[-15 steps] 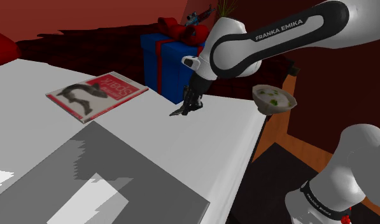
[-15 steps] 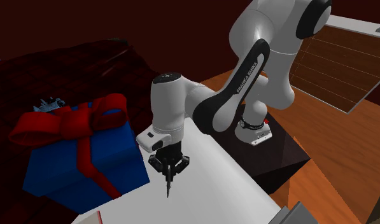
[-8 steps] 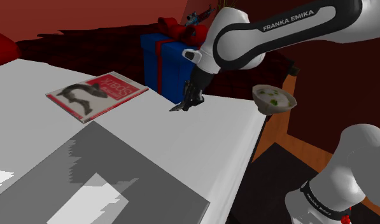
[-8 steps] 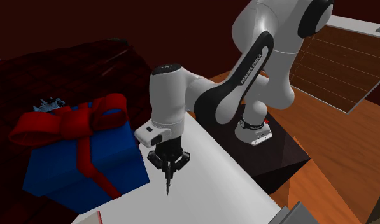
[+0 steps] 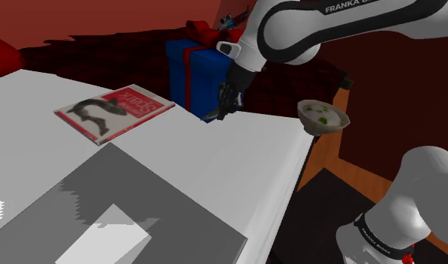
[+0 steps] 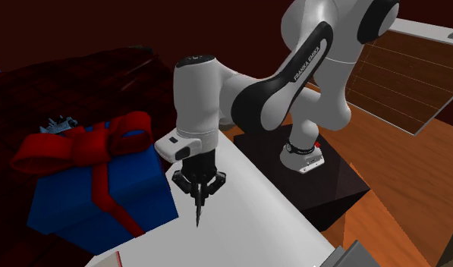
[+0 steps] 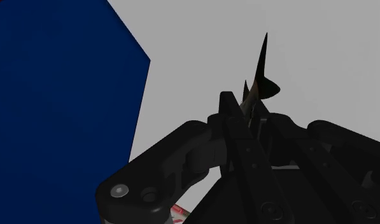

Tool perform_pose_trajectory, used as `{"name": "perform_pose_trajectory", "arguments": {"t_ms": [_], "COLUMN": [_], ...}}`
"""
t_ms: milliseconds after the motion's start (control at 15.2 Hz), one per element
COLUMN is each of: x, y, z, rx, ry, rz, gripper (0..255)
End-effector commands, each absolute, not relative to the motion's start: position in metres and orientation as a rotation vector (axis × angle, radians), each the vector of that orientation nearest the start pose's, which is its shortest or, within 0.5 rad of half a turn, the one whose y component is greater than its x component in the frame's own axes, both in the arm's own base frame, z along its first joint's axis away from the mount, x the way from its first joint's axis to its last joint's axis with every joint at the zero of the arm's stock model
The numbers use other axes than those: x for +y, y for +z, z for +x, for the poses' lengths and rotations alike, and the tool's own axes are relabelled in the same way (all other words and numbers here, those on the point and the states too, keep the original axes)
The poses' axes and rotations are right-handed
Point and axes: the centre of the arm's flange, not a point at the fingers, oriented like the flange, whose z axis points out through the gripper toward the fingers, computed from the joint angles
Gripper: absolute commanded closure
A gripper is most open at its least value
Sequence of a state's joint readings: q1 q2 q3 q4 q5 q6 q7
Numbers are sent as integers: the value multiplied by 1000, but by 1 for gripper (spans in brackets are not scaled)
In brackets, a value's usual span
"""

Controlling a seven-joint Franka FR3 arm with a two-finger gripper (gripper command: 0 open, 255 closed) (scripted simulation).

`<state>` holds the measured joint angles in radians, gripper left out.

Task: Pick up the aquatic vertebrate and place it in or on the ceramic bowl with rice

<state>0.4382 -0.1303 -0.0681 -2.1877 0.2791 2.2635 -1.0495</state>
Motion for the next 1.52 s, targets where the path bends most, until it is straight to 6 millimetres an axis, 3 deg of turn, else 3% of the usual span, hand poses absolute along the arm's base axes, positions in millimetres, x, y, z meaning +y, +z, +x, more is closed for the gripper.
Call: {"name": "perform_pose_trajectory", "arguments": {"t_ms": [0,1188,1452], "x": [196,196,149], "y": [476,567,565], "z": [489,489,467], "rx": [-1744,-1744,-1744], "ry": [-405,-405,-405], "rz": [-2386,-2386,-2386], "gripper": [255,255,255]}}
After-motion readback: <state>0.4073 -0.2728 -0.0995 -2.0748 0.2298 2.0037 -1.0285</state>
